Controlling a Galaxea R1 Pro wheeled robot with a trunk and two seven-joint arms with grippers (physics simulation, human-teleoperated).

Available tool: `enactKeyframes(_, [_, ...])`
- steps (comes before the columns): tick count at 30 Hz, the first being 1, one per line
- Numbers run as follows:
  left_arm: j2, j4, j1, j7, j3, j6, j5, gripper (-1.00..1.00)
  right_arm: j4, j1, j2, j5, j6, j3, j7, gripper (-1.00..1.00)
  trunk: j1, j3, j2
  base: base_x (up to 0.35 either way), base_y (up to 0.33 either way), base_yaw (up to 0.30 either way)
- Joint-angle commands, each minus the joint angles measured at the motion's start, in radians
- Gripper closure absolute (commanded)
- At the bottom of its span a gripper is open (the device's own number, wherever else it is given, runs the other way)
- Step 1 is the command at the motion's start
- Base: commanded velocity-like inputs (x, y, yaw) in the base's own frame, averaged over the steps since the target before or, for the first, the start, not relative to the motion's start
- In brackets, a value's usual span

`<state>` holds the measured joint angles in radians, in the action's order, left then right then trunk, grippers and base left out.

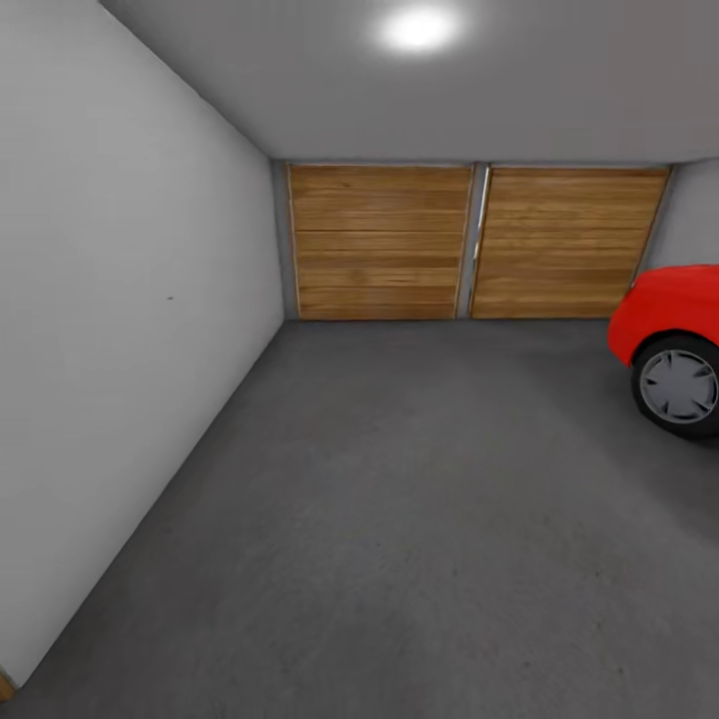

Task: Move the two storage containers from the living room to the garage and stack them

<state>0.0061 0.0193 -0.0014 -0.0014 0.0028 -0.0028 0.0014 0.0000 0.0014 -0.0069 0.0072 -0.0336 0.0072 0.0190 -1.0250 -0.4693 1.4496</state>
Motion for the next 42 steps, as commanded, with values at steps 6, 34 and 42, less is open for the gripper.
enactKeyframes(6, [0.000, 0.001, 0.000, 0.000, 0.000, 0.000, 0.000, -1.00, 0.000, 0.000, -0.001, 0.000, -0.003, 0.000, 0.002, -1.00, 0.000, -0.001, 0.000, 0.000, 0.000, 0.300])
enactKeyframes(34, [0.000, 0.001, 0.000, 0.000, 0.000, 0.000, 0.000, -1.00, 0.000, 0.000, -0.003, -0.001, -0.072, -0.006, -0.010, -1.00, 0.000, -0.001, 0.000, 0.000, 0.000, 0.300])
enactKeyframes(42, [-0.002, 0.001, 0.000, 0.000, 0.001, 0.000, 0.006, -1.00, 0.000, 0.000, -0.004, -0.007, -0.100, -0.010, -0.014, -1.00, 0.000, -0.001, 0.000, 0.000, 0.000, 0.300])
